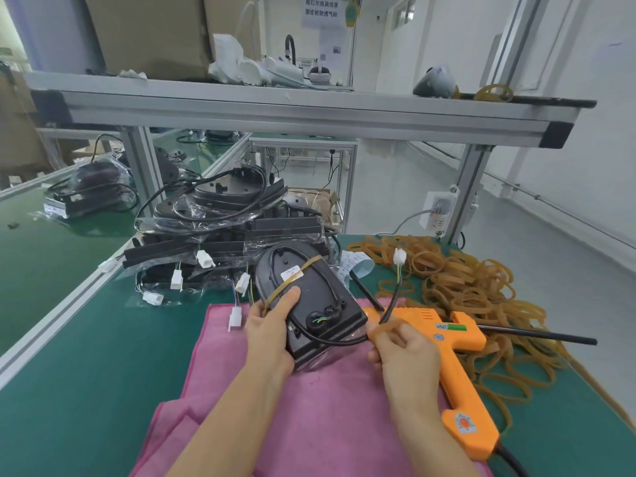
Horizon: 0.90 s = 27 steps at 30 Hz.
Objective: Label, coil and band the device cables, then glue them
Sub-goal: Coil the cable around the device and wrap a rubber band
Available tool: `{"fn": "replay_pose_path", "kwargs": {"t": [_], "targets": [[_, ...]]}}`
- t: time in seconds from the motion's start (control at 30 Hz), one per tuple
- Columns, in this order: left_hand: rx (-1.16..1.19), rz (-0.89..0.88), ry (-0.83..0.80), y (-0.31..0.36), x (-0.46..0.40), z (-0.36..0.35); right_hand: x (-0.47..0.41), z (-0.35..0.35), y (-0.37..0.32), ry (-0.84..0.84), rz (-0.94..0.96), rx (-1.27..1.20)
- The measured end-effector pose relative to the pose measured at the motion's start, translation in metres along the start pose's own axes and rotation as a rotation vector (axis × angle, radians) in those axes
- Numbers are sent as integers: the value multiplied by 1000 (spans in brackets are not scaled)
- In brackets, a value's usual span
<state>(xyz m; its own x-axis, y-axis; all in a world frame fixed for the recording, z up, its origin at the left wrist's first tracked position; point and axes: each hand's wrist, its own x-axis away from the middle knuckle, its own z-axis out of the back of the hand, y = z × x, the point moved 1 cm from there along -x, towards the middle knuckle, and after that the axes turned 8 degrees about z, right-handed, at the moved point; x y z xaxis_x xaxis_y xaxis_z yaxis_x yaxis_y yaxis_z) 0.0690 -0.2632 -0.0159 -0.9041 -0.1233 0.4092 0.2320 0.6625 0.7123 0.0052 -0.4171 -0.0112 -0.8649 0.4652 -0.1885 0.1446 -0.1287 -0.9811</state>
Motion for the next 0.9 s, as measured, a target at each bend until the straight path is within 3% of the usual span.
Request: {"fn": "replay_pose_path", "kwargs": {"t": [0.07, 0.2, 0.4, 0.57, 0.73, 0.9], "targets": [[-39, -48, -8, 2, 0, -1, 1, 2, -6, 6, 161, 140], [-87, -78, -28, 3, -2, 5, -4, 2, -19, -60, 289, 261], [-179, -41, -94, 9, 0, 14, -23, -15, -35, -288, 320, 331], [-195, -44, -140, 15, 1, 16, -31, -24, -31, -377, 292, 334], [-228, -10, -213, 22, 2, 21, -37, -22, -14, -584, -29, 206], [-330, 30, -239, 21, 6, 16, -32, -12, -9, -848, -433, -233]]}}
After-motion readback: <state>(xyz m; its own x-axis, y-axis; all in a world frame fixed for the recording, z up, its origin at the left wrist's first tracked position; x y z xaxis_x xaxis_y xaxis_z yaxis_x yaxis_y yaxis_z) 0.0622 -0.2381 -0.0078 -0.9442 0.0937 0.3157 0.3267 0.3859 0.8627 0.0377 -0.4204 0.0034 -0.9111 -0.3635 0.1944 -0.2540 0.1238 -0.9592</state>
